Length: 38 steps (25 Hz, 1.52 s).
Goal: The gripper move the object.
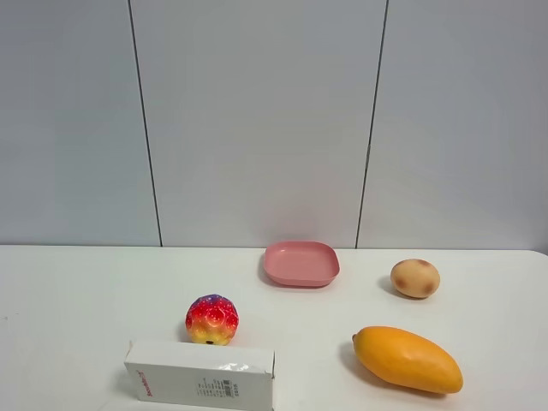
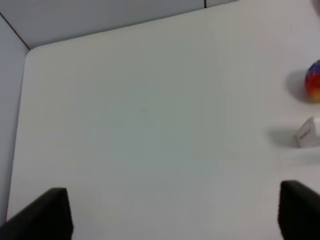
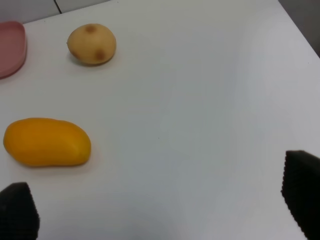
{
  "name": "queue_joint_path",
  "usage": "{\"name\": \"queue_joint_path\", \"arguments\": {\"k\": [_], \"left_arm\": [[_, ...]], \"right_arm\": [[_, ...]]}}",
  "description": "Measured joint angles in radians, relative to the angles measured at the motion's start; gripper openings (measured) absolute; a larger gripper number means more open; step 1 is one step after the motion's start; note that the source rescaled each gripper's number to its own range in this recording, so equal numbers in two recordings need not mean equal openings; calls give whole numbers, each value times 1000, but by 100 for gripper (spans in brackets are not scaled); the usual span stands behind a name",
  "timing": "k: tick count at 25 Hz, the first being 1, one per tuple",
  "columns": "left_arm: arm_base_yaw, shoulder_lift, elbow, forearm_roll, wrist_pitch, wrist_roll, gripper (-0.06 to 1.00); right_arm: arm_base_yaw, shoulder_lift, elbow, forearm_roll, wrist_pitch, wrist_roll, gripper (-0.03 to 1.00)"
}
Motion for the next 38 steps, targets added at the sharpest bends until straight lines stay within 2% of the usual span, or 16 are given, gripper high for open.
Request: {"name": "queue_joint_path", "arguments": {"k": [4,8,13,17,19,26,30,38], "left_arm": [[1,-167,115,-3,0,-38,97],[1,-286,216,18,0,-110,98],[1,-371,326,27,0,-138,98],[1,-378,402,-18,-16,-132,98],[1,-378,409,-40,-33,-120,98],[1,-378,413,-35,-61,-127,98],[1,-379,447,-20,-140,-111,98],[1,-379,454,-20,-156,-104,98]], "right_arm": [[0,0,0,0,0,0,100],[0,0,0,0,0,0,100],[0,0,0,0,0,0,100],[0,0,0,0,0,0,100],[0,0,0,0,0,0,100],[0,0,0,0,0,0,100],[0,0,0,0,0,0,100],[0,0,0,0,0,0,100]]}}
